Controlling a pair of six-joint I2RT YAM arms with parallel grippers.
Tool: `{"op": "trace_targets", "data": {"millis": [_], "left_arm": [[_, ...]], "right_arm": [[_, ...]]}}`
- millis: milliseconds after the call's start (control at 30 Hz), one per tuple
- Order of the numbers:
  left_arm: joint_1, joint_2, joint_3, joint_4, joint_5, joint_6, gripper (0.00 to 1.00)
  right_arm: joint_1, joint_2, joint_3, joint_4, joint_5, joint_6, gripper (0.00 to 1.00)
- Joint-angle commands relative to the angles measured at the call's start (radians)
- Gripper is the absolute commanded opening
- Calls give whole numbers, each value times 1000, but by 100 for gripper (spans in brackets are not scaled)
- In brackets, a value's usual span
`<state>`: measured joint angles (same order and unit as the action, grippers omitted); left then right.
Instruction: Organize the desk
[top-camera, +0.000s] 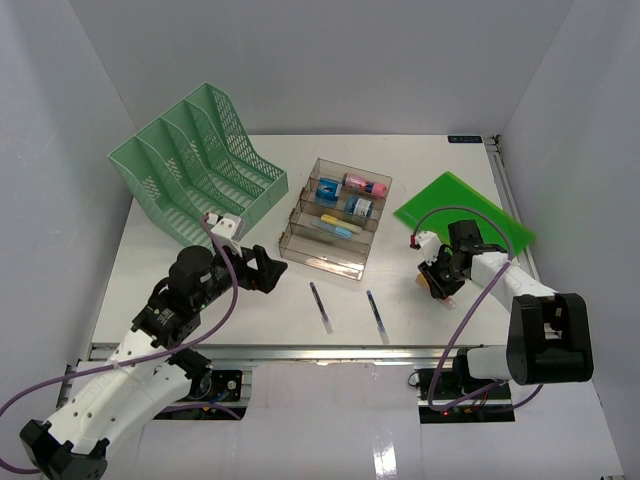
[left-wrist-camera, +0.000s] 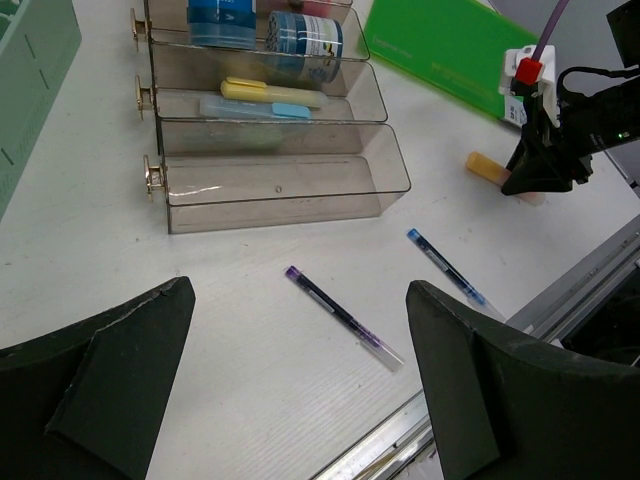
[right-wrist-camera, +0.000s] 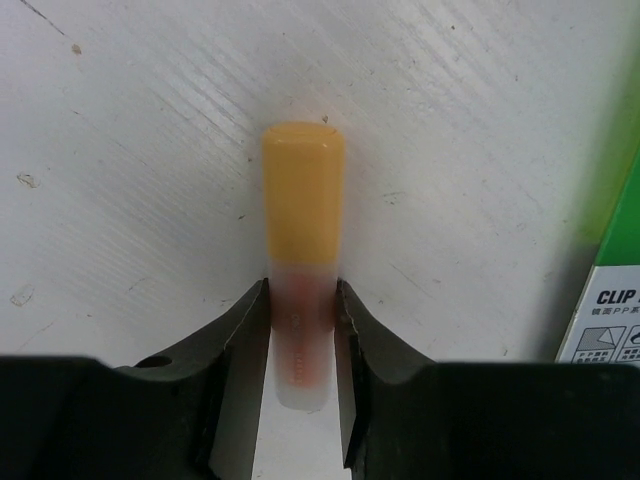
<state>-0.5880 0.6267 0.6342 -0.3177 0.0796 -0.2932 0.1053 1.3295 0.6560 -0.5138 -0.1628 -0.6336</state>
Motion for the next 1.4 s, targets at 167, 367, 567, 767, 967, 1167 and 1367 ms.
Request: {"op": "trace_targets", "data": {"millis": [167, 367, 567, 767, 967, 1167, 1367], "left_arm": [[5, -11, -47, 33, 18, -163, 98], [5, 24, -124, 46, 114, -377, 97], [5, 47, -224, 101, 161, -543, 92], [2, 157, -240, 106, 168, -606, 92], [-9, 250, -218, 113, 138, -626, 92], [-74, 408, -164, 137, 65, -661, 91], [-212, 661, 37, -13, -163, -773, 85]], "right_arm": [[177, -82, 224, -136, -139, -153, 8], [364, 8, 498, -105, -139, -207, 8], [494, 279, 721, -10, -29, -198, 10], [515, 514, 880, 41, 27, -194, 13], [515, 589, 933, 58, 25, -220, 31], [514, 569, 922, 52, 7, -192, 76], [450, 317, 776, 49, -130, -41, 85]]}}
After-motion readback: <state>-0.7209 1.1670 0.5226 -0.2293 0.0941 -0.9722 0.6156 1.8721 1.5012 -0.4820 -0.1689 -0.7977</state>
